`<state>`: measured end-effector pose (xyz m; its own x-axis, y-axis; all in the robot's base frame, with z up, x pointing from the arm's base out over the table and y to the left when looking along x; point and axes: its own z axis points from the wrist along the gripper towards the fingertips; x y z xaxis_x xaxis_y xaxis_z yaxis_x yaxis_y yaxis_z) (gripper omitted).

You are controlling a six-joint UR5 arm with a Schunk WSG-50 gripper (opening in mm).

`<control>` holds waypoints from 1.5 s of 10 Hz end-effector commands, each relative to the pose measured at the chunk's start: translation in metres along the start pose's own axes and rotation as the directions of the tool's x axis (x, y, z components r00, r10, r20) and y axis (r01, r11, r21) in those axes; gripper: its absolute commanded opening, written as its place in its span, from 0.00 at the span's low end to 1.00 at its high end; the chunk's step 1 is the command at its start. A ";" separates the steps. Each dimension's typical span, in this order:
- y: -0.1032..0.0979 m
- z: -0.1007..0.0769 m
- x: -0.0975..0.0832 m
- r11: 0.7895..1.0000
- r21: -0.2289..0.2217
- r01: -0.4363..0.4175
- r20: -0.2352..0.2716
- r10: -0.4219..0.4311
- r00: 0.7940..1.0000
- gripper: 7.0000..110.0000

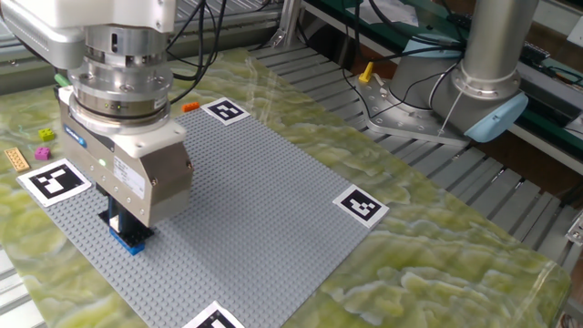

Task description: Stack small Lego blocks one on top of the other

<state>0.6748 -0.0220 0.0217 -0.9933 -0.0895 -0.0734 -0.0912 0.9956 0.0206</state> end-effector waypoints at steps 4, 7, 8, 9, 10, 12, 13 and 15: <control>-0.001 0.000 0.004 1.000 -0.008 -0.009 -0.004 0.009 1.000 0.00; 0.002 0.002 0.004 1.000 -0.021 -0.013 0.000 0.013 1.000 0.00; 0.002 0.001 0.004 1.000 -0.021 -0.013 -0.002 0.013 1.000 0.00; 0.002 0.001 0.004 1.000 -0.023 -0.012 -0.002 0.012 1.000 0.00; 0.002 0.001 0.004 1.000 -0.023 -0.010 0.000 0.011 1.000 0.00; 0.000 0.000 0.002 1.000 -0.023 -0.006 0.000 0.006 1.000 0.00; -0.001 0.000 0.001 1.000 -0.023 -0.003 0.002 0.003 1.000 0.00; -0.003 0.001 0.000 1.000 -0.017 -0.002 0.001 0.002 1.000 0.00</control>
<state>0.6724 -0.0238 0.0196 -0.9932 -0.0924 -0.0708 -0.0948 0.9950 0.0314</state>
